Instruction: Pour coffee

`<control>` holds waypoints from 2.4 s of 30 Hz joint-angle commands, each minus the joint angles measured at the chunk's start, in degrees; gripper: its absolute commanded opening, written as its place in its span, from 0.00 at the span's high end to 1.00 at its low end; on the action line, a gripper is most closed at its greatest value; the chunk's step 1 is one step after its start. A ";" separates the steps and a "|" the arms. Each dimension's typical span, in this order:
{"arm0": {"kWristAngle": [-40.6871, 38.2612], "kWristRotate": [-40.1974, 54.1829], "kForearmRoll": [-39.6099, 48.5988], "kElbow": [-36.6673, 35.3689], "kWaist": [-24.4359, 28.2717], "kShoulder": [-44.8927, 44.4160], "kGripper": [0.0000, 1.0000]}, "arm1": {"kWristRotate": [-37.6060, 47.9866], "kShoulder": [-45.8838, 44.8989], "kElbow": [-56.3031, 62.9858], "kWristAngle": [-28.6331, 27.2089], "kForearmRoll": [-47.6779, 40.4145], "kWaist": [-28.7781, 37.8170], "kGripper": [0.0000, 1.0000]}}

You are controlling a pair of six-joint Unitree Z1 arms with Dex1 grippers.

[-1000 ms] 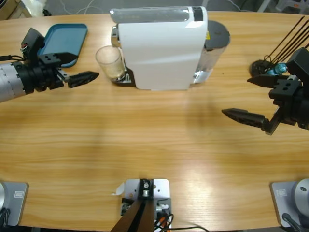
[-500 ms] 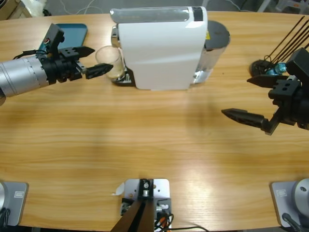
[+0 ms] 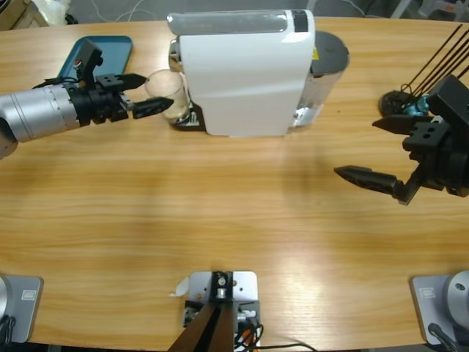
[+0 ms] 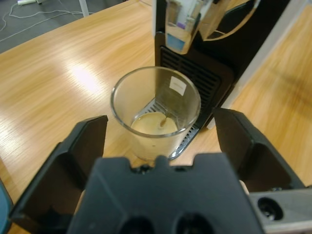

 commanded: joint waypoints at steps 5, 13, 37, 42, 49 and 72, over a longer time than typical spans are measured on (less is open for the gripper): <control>-2.60 -1.31 0.43 -2.84 0.63 3.74 0.06 | 0.63 1.64 1.43 0.20 -0.55 0.58 0.00; -2.69 -2.54 0.89 -3.74 -1.23 4.95 0.10 | 0.63 1.48 1.43 0.20 -0.64 0.58 0.00; -2.87 -2.60 0.22 -5.67 -1.92 8.99 0.46 | 0.72 0.94 1.61 0.29 -0.73 0.58 0.00; -3.45 -2.60 0.22 -5.67 -1.92 8.99 0.86 | 0.72 1.11 1.61 0.46 -0.82 0.58 0.04; -3.61 -2.51 0.22 -4.83 -1.78 8.68 0.86 | 0.72 1.11 1.61 0.46 -0.82 0.58 0.04; 5.57 -2.53 0.61 1.73 23.78 -4.60 0.84 | 0.74 0.68 1.70 0.88 -1.01 0.58 0.04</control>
